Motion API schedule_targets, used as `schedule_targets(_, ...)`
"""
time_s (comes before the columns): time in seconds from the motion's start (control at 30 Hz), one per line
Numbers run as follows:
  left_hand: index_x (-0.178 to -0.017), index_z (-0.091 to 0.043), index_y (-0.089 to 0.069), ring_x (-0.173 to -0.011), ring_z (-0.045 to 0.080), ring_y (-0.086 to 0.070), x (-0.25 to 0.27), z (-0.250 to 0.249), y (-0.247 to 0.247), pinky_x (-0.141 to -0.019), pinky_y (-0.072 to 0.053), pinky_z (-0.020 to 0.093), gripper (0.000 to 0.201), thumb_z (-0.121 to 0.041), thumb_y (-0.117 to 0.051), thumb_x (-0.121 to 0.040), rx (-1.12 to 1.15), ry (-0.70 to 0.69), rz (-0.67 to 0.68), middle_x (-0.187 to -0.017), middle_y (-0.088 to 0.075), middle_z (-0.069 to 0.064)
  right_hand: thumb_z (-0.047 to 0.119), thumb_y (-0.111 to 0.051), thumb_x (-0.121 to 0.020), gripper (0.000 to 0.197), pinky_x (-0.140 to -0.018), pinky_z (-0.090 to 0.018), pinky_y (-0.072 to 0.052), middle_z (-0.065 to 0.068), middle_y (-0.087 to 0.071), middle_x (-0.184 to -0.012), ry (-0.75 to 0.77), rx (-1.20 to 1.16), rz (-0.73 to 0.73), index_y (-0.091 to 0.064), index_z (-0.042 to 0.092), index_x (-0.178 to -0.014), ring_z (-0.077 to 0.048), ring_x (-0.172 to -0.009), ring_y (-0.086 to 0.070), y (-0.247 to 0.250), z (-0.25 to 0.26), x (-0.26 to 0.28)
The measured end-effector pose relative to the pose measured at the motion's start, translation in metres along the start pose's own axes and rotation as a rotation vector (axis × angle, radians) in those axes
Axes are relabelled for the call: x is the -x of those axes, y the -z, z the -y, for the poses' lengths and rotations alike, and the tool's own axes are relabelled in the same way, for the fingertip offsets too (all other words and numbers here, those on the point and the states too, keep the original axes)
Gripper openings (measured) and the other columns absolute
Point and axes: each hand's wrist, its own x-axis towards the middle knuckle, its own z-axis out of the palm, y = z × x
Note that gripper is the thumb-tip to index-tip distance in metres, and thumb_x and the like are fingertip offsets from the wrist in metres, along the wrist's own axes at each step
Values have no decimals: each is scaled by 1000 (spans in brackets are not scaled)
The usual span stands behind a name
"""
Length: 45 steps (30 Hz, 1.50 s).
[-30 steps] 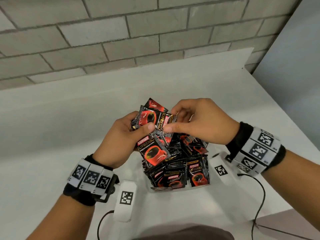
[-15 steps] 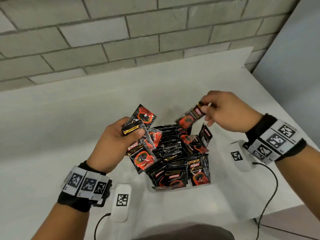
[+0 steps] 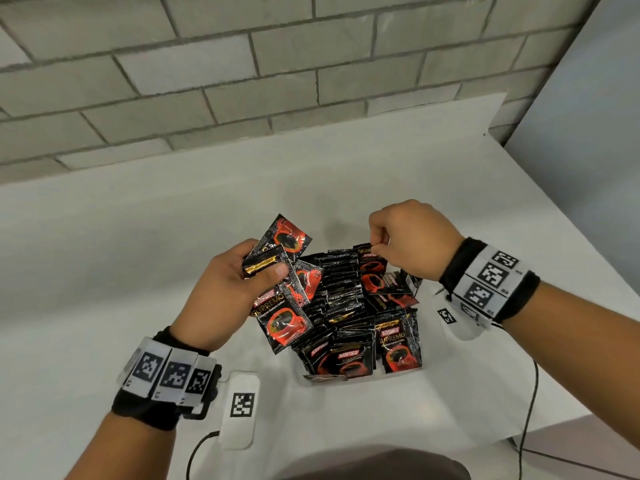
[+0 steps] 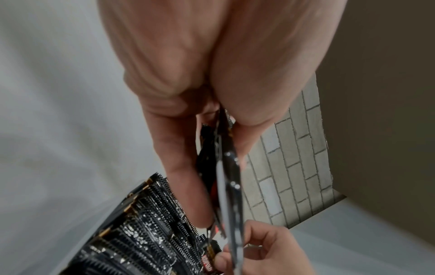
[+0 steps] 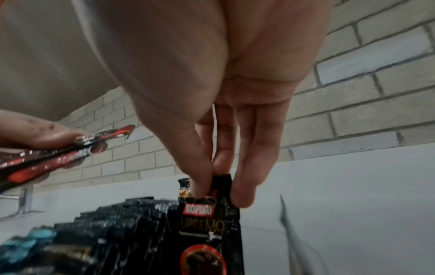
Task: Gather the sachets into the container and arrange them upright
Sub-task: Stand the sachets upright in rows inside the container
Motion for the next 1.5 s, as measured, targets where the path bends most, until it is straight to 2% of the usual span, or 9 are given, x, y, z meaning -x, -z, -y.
schedule_targets(0.2,-112,-14,-69,-92,28,-77,-3,-2,-4,-80,-61,41,23,-17,-71,-90,-22,-21,17,-101,-78,9,10,-66,-89,6,-70,-25,-40,0,-64,-87,-35,-49,40,-69,13,-85,-17,-81,-58,-9,-8,-4)
schedule_targets(0.5,-111,-13,-69,-93,31,-76,-7,-7,-10,-89,-59,54,25,-22,-73,-87,-41,-31,41,-101,-78,11,20,-68,-91,10,-76,-27,-53,4,-72,-86,-14,-137,-26,-78,19,-91,-14,-80,-67,2,-13,2)
schedule_targets(0.6,-112,-12,-69,-97,37,-74,-9,-10,-15,-89,-59,54,28,-21,-74,-86,-34,-30,102,-104,-77,14,36,-65,-95,20,-76,-26,-53,8,-74,-85,-5,-373,-152,-78,21,-95,-10,-79,-67,15,6,12)
schedule_targets(0.7,-118,-9,-68,-99,37,-74,-10,-13,-25,-88,-60,47,33,-19,-74,-87,-29,-32,210,-108,-76,15,48,-67,-89,27,-79,-26,-56,7,-74,-86,-1,-704,-64,-76,26,-100,-12,-81,-69,26,32,21)
schedule_targets(0.83,-121,-7,-66,-102,38,-73,-13,-18,-36,-92,-60,47,36,-18,-74,-87,-24,-29,267,-110,-76,17,24,-81,-83,15,-76,-39,-61,-3,-74,-83,-14,-791,-61,-74,17,-94,-18,-72,-71,24,33,21)
schedule_targets(1.1,-112,-6,-66,-95,45,-73,-15,-19,-35,-85,-59,52,27,-16,-73,-89,-20,4,196,-104,-75,22,8,-84,-77,25,-53,-31,-56,-18,-71,-76,-165,-1030,-75,-66,-2,-91,-29,-62,-69,18,11,21)
schedule_targets(1.23,-110,-7,-67,-91,43,-73,-15,-18,-34,-87,-57,57,24,-17,-74,-89,-34,-5,178,-104,-73,24,6,-86,-74,23,-53,-33,-57,-12,-66,-70,-195,-1072,-94,-64,2,-83,-30,-60,-68,20,8,23)
schedule_targets(1.37,-108,-11,-69,-91,36,-74,-17,-17,-36,-84,-59,50,19,-16,-75,-91,-16,-51,106,-100,-76,17,5,-88,-72,37,-71,-47,-61,-17,-75,-83,-135,-970,51,-67,11,-101,-39,-66,-69,23,8,28)
schedule_targets(1.5,-110,-11,-69,-86,24,-73,-18,-19,-39,-82,-61,44,19,-12,-73,-92,-21,-88,52,-97,-76,12,20,-84,-80,32,-68,-32,-59,3,-78,-86,-49,-764,236,-68,29,-106,-23,-75,-74,17,25,38)
